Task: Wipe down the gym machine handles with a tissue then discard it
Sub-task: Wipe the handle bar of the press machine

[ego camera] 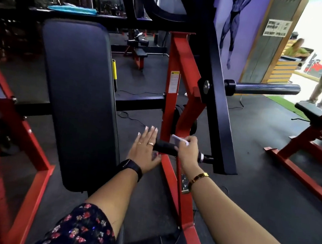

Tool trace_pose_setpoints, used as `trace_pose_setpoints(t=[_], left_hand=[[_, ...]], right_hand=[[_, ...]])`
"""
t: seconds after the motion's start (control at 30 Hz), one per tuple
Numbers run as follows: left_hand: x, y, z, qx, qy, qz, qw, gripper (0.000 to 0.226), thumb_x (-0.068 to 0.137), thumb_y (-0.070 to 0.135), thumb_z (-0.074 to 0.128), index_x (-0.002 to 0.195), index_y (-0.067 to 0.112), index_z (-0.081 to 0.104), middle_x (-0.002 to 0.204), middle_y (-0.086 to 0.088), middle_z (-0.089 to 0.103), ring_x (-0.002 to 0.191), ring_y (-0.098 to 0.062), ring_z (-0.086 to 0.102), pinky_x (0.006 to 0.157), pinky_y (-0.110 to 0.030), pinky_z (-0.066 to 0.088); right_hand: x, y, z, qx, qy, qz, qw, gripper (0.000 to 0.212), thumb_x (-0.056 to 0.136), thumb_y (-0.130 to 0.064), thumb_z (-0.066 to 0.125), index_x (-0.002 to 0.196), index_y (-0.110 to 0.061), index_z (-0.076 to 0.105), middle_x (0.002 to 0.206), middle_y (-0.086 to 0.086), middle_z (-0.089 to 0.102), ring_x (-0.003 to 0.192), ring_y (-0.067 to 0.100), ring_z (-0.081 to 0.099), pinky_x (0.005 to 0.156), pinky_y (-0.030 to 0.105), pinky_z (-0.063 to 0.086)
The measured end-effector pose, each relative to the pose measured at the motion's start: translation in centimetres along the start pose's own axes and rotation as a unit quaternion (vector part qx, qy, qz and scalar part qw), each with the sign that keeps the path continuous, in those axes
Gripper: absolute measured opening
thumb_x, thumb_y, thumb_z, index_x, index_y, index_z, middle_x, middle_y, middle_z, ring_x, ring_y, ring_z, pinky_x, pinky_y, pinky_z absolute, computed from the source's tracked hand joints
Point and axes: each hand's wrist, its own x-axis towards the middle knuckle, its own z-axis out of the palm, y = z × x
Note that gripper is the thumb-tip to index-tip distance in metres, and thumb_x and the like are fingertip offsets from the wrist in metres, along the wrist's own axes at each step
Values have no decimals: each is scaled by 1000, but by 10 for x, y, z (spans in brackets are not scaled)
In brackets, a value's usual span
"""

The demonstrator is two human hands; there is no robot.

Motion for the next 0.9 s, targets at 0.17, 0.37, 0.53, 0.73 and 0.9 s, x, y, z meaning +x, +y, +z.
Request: trace_pose_setpoints(t=[0.17, 0.37, 0.53, 0.73, 0.9], left_hand=[[-5, -7, 12, 80, -36, -13, 996, 91, 86, 62, 30, 146, 14, -18, 153, 0, -24, 144, -18, -21, 117, -35, -14], [8, -2, 6, 115, -63, -37, 991, 87, 95, 46, 39, 141, 15, -28, 158, -2, -26, 137, -13, -33, 115, -34, -18], [6, 2, 5, 81, -74, -51, 993, 99, 89, 55, 48, 142, 18, -27, 152, 4, -32, 138, -12, -33, 117, -33, -18], [8, 6, 4, 109, -81, -62, 989, 104, 88, 60, 49, 142, 19, -30, 150, 3, -34, 138, -13, -33, 117, -34, -18], [7, 9, 4, 107, -86, -70, 988, 96, 92, 49, 45, 141, 17, -31, 149, 1, -37, 138, -14, -34, 117, -35, -18]], right_hand=[[0, 29, 18, -270, -54, -220, 936, 36, 93, 5, 44, 125, -8, 55, 126, 7, 59, 118, 24, 54, 98, 25, 38], [13, 51, 41, -486, -122, -298, 813, 54, 97, -5, 40, 149, -9, 26, 157, 8, 24, 147, 21, 14, 118, 40, -1], [16, 78, 10, -547, -163, -367, 735, 63, 83, 3, 33, 146, -2, 31, 150, 17, 36, 140, 30, 30, 116, 48, 13], [28, 66, -7, -589, -116, -286, 747, 57, 89, -1, 34, 146, -5, 33, 153, 15, 32, 145, 28, 17, 115, 47, 2], [20, 42, 32, -530, -165, -265, 789, 61, 97, -10, 38, 152, -7, 12, 160, 8, 10, 148, 21, -3, 117, 44, -7]])
